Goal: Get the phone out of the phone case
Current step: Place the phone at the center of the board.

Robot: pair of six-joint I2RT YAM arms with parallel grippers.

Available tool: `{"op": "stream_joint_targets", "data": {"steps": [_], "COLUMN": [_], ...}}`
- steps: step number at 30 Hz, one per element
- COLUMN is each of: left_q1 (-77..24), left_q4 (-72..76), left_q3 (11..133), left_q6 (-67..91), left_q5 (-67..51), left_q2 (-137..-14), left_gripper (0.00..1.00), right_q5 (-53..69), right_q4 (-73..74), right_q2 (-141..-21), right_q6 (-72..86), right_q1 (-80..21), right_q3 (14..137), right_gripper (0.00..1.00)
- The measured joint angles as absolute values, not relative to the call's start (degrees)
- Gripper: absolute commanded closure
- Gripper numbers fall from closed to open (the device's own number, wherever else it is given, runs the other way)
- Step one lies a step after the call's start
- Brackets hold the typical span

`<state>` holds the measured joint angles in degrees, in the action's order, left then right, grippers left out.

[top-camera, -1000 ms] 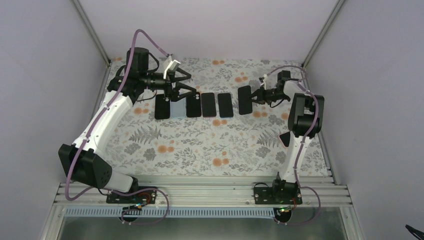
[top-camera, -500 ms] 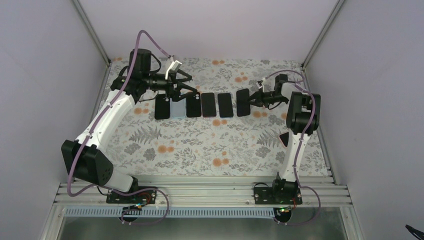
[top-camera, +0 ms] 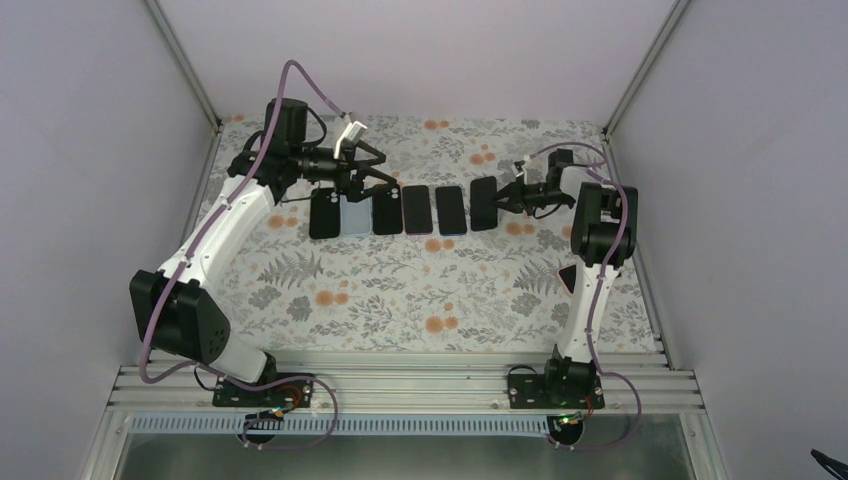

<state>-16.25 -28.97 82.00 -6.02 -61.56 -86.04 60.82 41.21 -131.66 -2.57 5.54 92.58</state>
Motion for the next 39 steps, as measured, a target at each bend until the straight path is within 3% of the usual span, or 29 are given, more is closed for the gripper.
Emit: {"op": "stream_joint_targets", "data": {"steps": [28,39], "left_q1": [-16.25,-16.25], "left_q4": [-28.82,-28.82], "left_q3": [82.28,82.28], "left_q6": [-5.32,-5.30], "left_q5": [-61.95,-61.95], "left_q2": [-86.96,-86.96], "left_gripper": [0.00,0.00], "right_q5": [62.17,60.05], "right_q4": [41.69,44.53], "right_q2": [-134.45,-136.64], "right_q6": [-0.14,-2.17], "right_q1": [3.64,4.25], "right_q3": [95.55,97.67], "right_gripper": [0.96,0.83]}}
